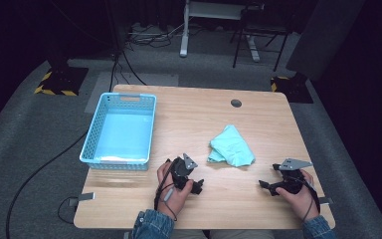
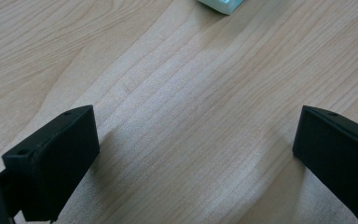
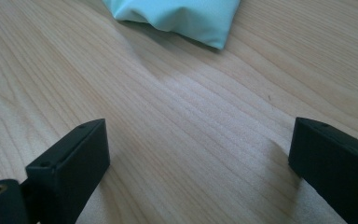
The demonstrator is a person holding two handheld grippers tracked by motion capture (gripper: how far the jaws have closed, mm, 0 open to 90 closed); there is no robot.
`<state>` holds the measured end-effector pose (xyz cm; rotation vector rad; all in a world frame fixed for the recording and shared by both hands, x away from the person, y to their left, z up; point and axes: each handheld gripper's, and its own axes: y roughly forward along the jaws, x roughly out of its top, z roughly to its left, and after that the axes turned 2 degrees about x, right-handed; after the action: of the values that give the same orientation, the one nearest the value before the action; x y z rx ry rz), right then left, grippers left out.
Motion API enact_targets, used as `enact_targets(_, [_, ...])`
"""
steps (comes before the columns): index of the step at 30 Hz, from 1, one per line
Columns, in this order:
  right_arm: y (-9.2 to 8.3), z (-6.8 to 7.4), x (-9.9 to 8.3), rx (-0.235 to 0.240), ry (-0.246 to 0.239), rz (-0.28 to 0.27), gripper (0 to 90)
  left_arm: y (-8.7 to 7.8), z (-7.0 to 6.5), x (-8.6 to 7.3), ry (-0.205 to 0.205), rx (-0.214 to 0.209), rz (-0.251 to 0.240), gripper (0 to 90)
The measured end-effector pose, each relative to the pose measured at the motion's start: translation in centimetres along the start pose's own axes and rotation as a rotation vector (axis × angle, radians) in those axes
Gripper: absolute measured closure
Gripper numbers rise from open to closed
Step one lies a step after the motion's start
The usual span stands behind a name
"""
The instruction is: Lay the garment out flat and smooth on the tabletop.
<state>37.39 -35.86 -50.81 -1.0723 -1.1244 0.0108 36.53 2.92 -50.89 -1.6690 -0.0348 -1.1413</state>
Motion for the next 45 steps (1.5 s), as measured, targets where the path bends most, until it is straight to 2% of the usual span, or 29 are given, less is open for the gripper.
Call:
enact_targets(22, [0.0, 0.01, 0.0, 0.0, 0.001, 0.001, 4.6, 0.0, 0.0, 0.0, 0.0, 0.0, 0.0, 0.1])
enact_targets(40, [-0.03, 0.01, 0.0, -0.003, 0.002, 0.002, 5.0, -0.27, 0.17, -0.3, 0.014, -0.016, 0.0, 0.1])
enact_targets(43, [-0.2, 0.01, -0.07, -0.009, 0.012, -0.006, 11.6, -0.26, 0.18, -0.3, 0.014, -0.016, 0.0, 0.1])
enact_targets(45, [-0.53, 0.03, 0.09, 0.0, 0.009, 0.014, 14.2, -0.27, 0.18, -0.3, 0.014, -0.016, 0.0, 0.1])
